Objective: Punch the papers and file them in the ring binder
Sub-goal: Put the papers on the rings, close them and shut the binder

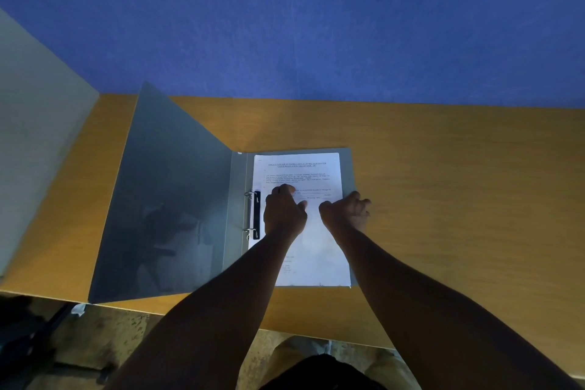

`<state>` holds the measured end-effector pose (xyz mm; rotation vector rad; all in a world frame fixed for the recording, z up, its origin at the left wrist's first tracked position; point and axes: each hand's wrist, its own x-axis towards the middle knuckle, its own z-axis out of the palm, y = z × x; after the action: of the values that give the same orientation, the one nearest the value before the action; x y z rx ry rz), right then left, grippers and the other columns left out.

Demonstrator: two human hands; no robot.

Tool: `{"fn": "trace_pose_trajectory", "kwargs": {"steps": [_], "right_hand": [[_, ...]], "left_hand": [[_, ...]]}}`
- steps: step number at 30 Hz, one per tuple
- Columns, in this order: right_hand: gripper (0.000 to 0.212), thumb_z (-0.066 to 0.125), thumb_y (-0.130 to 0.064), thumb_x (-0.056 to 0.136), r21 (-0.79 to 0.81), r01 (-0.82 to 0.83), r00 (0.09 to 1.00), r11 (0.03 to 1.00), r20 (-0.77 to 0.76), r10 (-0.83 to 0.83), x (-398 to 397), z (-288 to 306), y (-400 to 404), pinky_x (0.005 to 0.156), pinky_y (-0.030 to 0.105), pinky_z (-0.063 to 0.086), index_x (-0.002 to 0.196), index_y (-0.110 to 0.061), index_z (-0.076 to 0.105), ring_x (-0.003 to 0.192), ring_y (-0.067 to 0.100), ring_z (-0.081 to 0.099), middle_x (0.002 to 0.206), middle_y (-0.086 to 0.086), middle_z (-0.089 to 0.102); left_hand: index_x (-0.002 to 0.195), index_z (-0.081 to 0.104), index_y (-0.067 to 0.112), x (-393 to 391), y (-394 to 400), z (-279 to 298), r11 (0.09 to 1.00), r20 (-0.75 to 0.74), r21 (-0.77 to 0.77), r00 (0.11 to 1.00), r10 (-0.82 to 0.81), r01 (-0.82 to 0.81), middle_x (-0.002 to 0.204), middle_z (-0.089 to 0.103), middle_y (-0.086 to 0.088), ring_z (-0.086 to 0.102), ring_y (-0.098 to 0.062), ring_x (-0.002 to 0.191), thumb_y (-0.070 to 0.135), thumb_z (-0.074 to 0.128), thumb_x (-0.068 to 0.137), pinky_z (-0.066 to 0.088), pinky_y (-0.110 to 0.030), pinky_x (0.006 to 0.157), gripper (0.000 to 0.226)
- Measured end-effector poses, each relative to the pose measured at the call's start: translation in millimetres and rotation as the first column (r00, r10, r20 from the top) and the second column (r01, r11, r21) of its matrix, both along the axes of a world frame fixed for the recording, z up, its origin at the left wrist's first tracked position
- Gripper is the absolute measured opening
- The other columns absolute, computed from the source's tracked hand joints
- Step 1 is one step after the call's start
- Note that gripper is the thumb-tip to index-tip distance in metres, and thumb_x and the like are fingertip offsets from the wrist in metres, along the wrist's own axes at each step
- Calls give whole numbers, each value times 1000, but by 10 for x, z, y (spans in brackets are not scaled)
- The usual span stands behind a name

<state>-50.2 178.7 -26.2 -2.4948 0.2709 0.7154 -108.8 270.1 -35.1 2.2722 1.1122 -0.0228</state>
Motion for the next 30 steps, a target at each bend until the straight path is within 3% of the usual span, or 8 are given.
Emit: {"fn": "trace_pose_trajectory", "kwargs": {"steps": [4, 10, 13, 16, 21, 26, 30], "right_hand": [[57, 58, -31, 82, 73, 42, 999, 996, -8, -42, 20, -51, -43, 100, 44, 44, 130, -6, 41, 121, 35, 47, 131, 15, 48], [57, 48, -56, 84, 110, -48, 998, 993, 50, 42, 2, -7, -13, 92, 45, 52, 124, -16, 53, 108, 28, 61, 122, 5, 63], [52, 44, -57, 91, 158, -113, 989, 981, 108, 96, 2, 15, -33, 85, 38, 55, 118, -15, 58, 100, 26, 64, 116, 5, 66], [56, 36, -59, 95, 207, -150, 984, 967, 122, 127, 10, 27, -57, 88, 38, 53, 118, -14, 61, 100, 25, 63, 116, 6, 67], [63, 24, -63, 97, 352, -168, 985, 921, 25, 170, 9, 93, -87, 88, 34, 51, 120, -19, 64, 96, 21, 60, 115, 5, 67], [62, 15, -58, 100, 514, -208, 966, 832, -27, 258, -65, 191, -99, 90, 28, 44, 119, -23, 62, 95, 13, 54, 117, 1, 64], [61, 15, -59, 99, 587, -183, 964, 789, -52, 262, -89, 141, -68, 84, 24, 45, 110, -23, 63, 86, 8, 58, 106, 1, 65]], "left_hand": [[123, 55, 17, -11, 14, -7, 1000, 9, -16, 1000, 4, -4, 129, 59, -2, 54, -20, 120, 31, 69, 90, 45, -29, 94, 39], [123, 56, 17, -20, 39, -27, 999, 25, -48, 1000, -7, 8, 129, 60, -2, 56, -21, 119, 39, 67, 89, 48, -32, 96, 42], [123, 56, 17, -19, 51, -10, 998, 32, -64, 999, -16, 18, 129, 61, -1, 57, -20, 118, 45, 66, 89, 49, -32, 95, 45], [124, 56, 17, -4, 57, 19, 996, 33, -80, 999, -26, 29, 129, 62, 0, 58, -19, 118, 50, 62, 90, 48, -30, 94, 48], [125, 55, 18, 33, 58, 84, 992, 18, -120, 1000, -24, 26, 131, 62, 1, 61, -21, 115, 62, 56, 89, 48, -28, 90, 56], [128, 53, 23, 48, 49, 162, 977, 39, -211, 999, -28, 35, 132, 61, 4, 63, -24, 114, 80, 46, 77, 56, -35, 89, 77], [132, 51, 20, 43, 51, 210, 970, 30, -236, 999, -46, 52, 135, 59, 3, 60, -26, 118, 76, 47, 81, 52, -33, 87, 76]]}}
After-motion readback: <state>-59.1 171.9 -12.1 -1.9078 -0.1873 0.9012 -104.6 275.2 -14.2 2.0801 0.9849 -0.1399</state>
